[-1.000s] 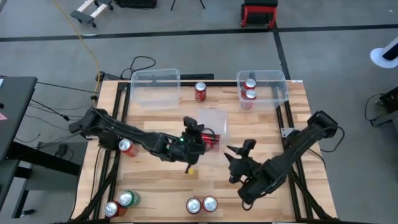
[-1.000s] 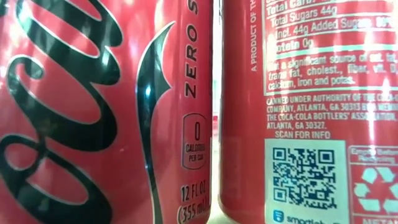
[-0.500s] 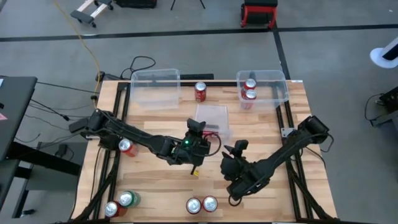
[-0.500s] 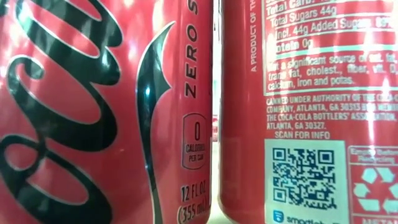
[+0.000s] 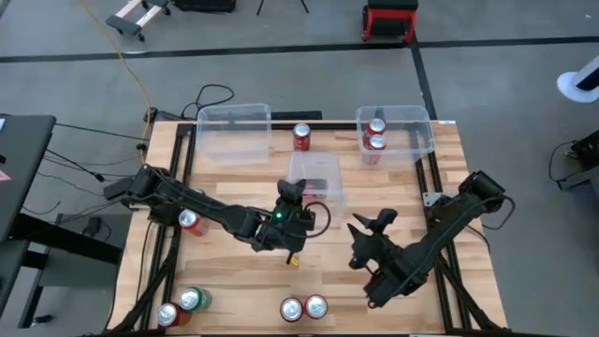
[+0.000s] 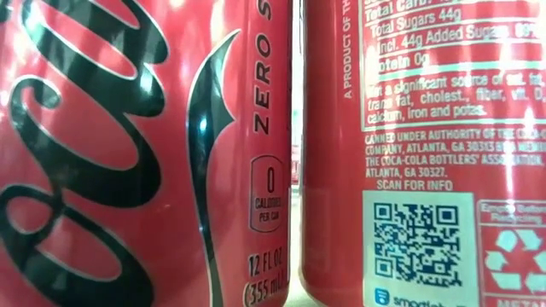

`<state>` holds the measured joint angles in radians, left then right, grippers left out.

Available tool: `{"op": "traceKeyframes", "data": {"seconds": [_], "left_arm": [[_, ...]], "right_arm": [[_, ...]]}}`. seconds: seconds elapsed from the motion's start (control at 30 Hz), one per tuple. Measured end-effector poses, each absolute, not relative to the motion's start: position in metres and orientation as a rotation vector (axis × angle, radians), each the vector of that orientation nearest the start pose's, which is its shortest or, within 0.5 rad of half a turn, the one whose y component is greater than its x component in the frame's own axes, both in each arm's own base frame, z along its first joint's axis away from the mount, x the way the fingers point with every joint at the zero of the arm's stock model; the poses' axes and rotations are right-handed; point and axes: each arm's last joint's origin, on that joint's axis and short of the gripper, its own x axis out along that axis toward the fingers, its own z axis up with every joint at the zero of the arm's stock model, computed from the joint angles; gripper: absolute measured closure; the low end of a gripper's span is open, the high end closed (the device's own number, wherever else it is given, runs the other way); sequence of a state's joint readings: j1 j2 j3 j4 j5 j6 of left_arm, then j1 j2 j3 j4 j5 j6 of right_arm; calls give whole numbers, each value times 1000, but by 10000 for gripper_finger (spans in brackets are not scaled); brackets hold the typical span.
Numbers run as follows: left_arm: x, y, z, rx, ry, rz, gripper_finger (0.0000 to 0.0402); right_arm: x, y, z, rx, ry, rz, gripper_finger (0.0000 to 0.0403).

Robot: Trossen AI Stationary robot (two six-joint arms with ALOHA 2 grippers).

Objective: Sort soda cans
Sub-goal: Put the middle right red-white soda can into the bottom transparent bin

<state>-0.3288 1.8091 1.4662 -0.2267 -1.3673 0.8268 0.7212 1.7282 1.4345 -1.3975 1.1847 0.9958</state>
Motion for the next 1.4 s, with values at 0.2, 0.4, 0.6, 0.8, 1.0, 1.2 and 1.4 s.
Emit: {"op": "traceKeyframes", "data": {"seconds": [0.2,0.4,0.6,0.8,1.0,1.2,1.4], "left_arm": [[382,-107,294,1221,820,793,373],[380,-115,293,1289,850,809,373],[377,-118,294,1322,881,877,373],[376,-122,296,1276,845,893,373],[375,-116,290,1204,816,877,373],[372,-104,279,1070,800,829,373],[371,-84,273,957,823,841,374]], "right_arm": [[245,179,274,-443,634,-733,239],[246,176,274,-453,641,-745,239],[247,171,274,-473,654,-763,239],[248,168,275,-484,650,-776,239],[248,168,275,-461,640,-783,239],[247,168,274,-404,643,-792,239],[245,167,274,-348,653,-813,239]]}}
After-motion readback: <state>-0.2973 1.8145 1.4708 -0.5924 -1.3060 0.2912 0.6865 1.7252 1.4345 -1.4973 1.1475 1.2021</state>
